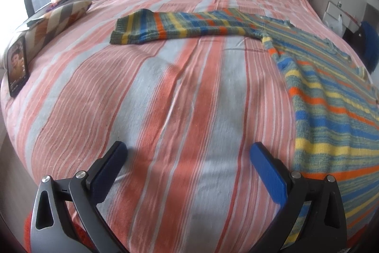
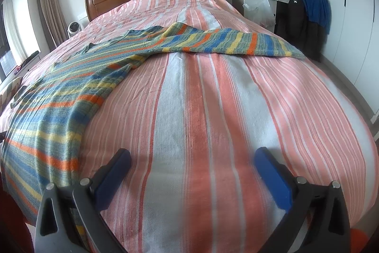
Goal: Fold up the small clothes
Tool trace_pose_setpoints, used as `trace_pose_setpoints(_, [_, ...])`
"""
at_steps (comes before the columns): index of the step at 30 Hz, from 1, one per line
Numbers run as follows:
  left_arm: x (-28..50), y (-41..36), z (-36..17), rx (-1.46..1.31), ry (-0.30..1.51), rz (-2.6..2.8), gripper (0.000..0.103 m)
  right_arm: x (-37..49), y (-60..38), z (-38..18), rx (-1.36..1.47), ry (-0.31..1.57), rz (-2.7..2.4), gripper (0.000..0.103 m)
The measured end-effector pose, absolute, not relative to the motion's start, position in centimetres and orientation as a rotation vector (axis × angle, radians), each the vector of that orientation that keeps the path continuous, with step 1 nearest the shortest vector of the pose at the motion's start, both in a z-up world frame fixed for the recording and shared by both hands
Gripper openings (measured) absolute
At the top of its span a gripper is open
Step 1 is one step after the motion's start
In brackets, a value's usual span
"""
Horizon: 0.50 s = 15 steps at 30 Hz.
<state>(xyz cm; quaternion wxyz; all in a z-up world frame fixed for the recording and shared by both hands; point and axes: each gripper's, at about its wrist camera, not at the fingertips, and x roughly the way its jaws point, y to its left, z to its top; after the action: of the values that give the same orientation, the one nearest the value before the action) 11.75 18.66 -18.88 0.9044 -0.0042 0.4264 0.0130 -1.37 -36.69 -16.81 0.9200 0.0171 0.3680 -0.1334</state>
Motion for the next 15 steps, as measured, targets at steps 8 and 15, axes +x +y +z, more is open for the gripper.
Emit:
trace_pose_setpoints(8, [11.6,18.7,-18.9,-0.020,0.880,0.020,0.103,-1.4,-36.2,-16.8,0.016,0.752,-0.281,0.103])
trace_pose_setpoints(15, [10.4,20.0,-16.8,-0.114,0.811,-0.045,0.103,-2.3,-38.2,-12.7,0.185,0.763,-0.208,0.102])
